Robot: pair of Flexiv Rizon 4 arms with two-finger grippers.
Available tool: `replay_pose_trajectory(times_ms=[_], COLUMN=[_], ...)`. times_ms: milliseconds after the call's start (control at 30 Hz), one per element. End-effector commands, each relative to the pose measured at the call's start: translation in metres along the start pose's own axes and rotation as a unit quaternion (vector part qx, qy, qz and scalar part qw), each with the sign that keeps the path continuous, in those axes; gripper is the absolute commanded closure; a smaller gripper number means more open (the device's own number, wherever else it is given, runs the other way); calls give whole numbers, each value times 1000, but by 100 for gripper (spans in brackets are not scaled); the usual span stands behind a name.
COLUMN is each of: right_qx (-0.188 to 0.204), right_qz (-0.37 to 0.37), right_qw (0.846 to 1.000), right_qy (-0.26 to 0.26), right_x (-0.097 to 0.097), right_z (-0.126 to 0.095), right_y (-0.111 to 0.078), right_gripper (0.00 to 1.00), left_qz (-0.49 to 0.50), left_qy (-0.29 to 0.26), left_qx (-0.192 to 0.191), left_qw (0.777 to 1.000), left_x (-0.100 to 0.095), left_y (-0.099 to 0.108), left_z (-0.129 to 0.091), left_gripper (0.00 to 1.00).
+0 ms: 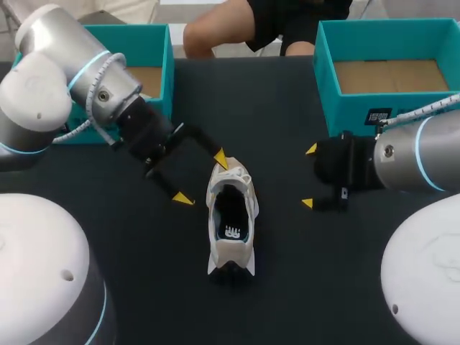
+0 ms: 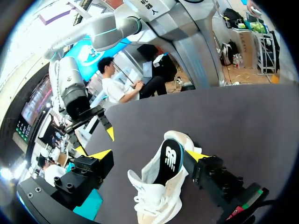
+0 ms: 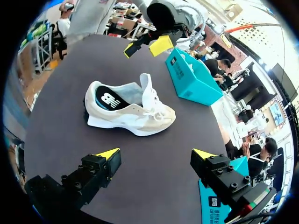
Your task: Take the shoe out of the shoebox, open the shoe tongue, remove and reinsert the insole, then place the shoe into the shoebox
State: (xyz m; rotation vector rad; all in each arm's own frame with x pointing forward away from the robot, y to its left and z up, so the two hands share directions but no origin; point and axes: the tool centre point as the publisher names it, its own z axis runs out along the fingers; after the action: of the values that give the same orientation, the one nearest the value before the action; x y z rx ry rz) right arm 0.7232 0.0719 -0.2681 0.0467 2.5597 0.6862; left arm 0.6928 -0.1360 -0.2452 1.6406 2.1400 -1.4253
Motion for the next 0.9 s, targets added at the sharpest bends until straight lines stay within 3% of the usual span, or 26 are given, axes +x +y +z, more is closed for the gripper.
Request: replay_pose_trajectory(times_ms=[33, 133, 267, 500, 733, 900], right_qx=[52, 93, 139, 165, 116, 86], right_qz=[26, 56, 73, 86, 100, 85], right_qw=[991, 990, 982, 971, 973, 970], right_qy=[120, 93, 101, 153, 170, 213], right_x=[-7, -10, -10, -11, -10, -8], right_z=[-11, -9, -6, -7, -3, 0], right_y=[11, 7, -3, -9, -10, -11], right_gripper=[0, 0, 0, 0, 0, 0], left_qz=[0, 0, 0, 0, 0, 0], left_qy=[0, 0, 0, 0, 0, 0], left_qx=[-1, -1, -1, -1, -1, -1], left_qw=[1000, 1000, 1000, 1000, 1000, 1000], left_x=[1, 1, 1, 1, 1, 1], left_y=[-1, -1, -1, -1, -1, -1], left_z=[-1, -1, -1, -1, -1, -1], left_gripper=[0, 0, 0, 0, 0, 0])
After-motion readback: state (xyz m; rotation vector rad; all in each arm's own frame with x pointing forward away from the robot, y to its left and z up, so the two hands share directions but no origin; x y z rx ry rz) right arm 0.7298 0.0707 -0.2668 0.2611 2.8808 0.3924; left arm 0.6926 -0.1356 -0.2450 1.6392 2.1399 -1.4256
